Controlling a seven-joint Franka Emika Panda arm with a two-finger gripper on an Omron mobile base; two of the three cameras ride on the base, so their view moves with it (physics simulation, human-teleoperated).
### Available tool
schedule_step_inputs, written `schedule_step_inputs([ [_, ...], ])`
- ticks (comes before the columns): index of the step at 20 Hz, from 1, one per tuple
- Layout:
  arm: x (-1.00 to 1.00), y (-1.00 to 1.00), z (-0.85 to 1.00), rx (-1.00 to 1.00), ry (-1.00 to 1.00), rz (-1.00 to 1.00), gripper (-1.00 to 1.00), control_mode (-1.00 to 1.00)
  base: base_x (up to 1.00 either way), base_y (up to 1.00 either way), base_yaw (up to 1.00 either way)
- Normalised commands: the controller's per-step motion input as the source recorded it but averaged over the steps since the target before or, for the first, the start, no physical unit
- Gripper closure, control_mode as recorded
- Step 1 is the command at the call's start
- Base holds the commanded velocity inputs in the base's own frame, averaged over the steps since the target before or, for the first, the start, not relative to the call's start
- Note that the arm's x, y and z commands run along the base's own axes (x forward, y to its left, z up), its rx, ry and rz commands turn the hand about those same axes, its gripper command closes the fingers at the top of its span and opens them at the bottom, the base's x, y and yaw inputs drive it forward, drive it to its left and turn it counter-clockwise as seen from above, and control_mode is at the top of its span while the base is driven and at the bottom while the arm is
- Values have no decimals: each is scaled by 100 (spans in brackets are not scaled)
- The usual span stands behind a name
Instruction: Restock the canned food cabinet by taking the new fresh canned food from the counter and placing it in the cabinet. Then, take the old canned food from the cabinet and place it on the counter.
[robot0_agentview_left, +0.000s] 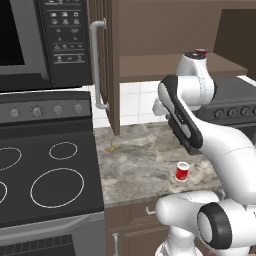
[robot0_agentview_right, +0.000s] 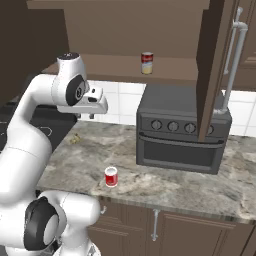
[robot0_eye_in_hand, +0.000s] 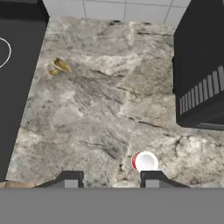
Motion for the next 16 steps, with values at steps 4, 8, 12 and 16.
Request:
schedule_step_inputs([
  [4,-37,-23,-5,1,-5,-7,-100,-100,0,0,0],
  [8,-82,-75,-39,8,0,-23,-100,-100,0,0,0],
  [12,-62,-56,-65,9,7,-28,-100,-100,0,0,0],
  [16,-22,-19,-76,11,21,-27,-100,-100,0,0,0],
])
